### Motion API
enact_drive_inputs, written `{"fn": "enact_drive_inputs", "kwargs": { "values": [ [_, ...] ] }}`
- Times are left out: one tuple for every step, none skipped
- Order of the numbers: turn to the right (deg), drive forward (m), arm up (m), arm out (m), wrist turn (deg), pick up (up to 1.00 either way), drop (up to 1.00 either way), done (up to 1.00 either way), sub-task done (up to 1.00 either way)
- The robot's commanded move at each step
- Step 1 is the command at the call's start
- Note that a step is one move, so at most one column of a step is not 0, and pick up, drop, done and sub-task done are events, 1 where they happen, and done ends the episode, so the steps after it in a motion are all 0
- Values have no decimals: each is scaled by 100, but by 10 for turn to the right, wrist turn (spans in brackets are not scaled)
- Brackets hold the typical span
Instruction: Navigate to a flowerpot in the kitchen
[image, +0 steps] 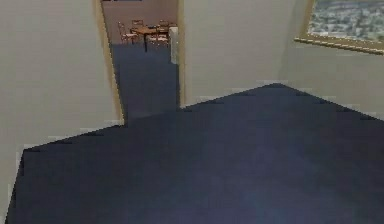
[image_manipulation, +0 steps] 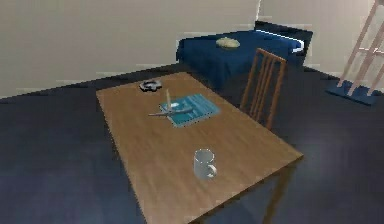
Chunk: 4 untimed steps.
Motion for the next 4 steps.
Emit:
{"fn": "enact_drive_inputs", "kwargs": {
  "values": [
    [0, 5, 0, 0, 0, 0, 0, 0, 0],
    [-90, 0, 0, 0, 0, 0, 0, 0, 0],
    [0, 100, 0, 0, 0, 0, 0, 0, 0],
    [0, 100, 0, 0, 0, 0, 0, 0, 0]
  ]
}}
